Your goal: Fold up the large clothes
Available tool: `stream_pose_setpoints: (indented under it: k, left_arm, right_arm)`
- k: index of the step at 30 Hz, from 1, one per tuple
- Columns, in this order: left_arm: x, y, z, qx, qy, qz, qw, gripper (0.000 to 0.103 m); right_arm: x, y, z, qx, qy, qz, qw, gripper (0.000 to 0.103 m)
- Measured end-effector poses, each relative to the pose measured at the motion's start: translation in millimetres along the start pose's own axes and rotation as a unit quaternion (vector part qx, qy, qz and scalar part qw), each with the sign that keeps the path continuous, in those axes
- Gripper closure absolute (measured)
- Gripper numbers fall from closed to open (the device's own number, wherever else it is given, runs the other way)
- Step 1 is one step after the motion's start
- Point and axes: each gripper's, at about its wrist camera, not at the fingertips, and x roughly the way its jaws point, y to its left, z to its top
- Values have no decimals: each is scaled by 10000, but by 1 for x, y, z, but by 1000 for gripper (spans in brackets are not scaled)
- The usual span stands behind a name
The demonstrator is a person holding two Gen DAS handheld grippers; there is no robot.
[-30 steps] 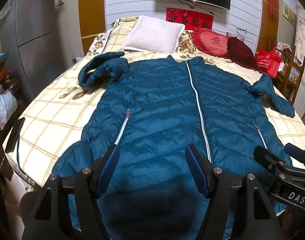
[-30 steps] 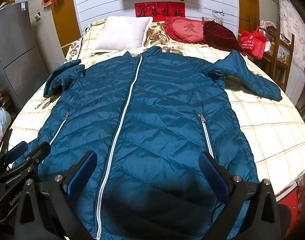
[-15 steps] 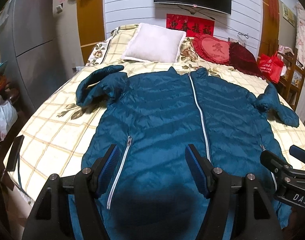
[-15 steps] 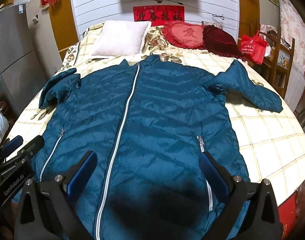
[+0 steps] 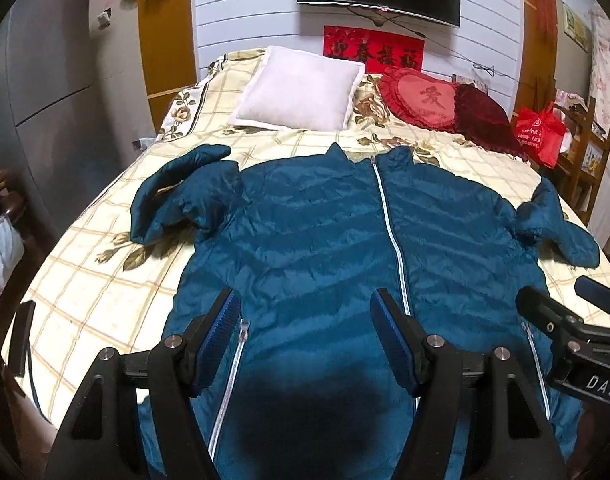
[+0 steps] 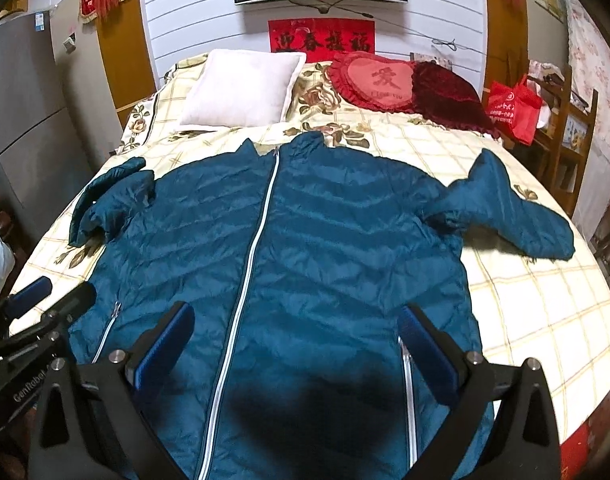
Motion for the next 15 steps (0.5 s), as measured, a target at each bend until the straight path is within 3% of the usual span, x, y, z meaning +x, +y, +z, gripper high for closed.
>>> stream_pose_setpoints:
  k: [15]
  left_arm:
    - [21, 11, 48, -69, -116, 95, 9999, 22]
  right_arm:
    - [22, 4, 49, -137, -64, 5, 9999, 0]
